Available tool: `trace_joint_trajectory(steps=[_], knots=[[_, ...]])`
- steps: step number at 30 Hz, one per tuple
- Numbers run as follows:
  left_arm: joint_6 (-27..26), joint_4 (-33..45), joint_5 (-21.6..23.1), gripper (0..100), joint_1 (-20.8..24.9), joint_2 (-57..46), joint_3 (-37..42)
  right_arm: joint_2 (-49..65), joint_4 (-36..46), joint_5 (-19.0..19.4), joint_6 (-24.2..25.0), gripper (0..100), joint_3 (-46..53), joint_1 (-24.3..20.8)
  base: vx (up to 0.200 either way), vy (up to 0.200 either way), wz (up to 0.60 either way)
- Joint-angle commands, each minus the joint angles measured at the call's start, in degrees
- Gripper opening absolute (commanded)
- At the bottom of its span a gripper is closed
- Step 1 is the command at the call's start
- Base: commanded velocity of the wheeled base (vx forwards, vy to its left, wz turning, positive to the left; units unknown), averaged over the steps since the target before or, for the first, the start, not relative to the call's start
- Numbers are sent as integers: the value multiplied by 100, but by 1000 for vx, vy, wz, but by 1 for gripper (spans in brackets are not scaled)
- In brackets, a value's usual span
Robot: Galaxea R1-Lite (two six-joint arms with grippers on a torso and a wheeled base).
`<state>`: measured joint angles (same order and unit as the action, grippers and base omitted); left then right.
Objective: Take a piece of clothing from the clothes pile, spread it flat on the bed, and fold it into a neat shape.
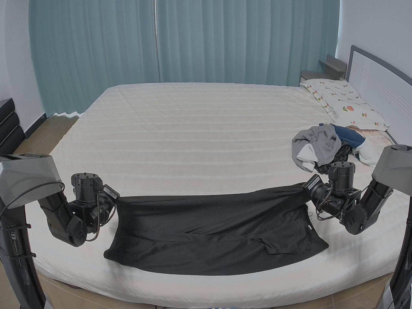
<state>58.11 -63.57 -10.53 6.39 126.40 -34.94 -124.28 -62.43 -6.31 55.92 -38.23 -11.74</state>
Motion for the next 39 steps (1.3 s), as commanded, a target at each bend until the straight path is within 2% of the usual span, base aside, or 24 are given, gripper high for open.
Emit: trace_joint_trajectory(steps=[1, 3, 8, 17, 22, 31, 39], knots=[[104, -261, -1, 0, -111, 183, -92, -254, -217, -72, -64, 0, 140, 67, 0, 0, 0], [77, -401, -10, 0, -111, 244, -66, -246, -182, -72, -151, 0, 193, 67, 0, 0, 0], [-564, -1008, 25, 0, -120, 306, 462, -228, -103, -1, -775, 0, 650, 67, 0, 0, 0], [-2243, -1184, 429, 0, -111, 376, 1525, -474, 3, 34, -1479, 0, 940, 5, 0, 0, 0], [-2340, -1184, 403, 0, -67, 578, 1560, -623, -6, 34, -1821, 0, 1054, -57, 0, 0, 0], [-2603, -1166, 412, 0, -59, 613, 1683, -703, 3, 16, -1883, 0, 1081, -92, 0, 0, 0], [-2621, -1157, 403, 0, -59, 578, 1745, -703, -15, 16, -1918, 0, 1098, -92, 0, 0, 0]])
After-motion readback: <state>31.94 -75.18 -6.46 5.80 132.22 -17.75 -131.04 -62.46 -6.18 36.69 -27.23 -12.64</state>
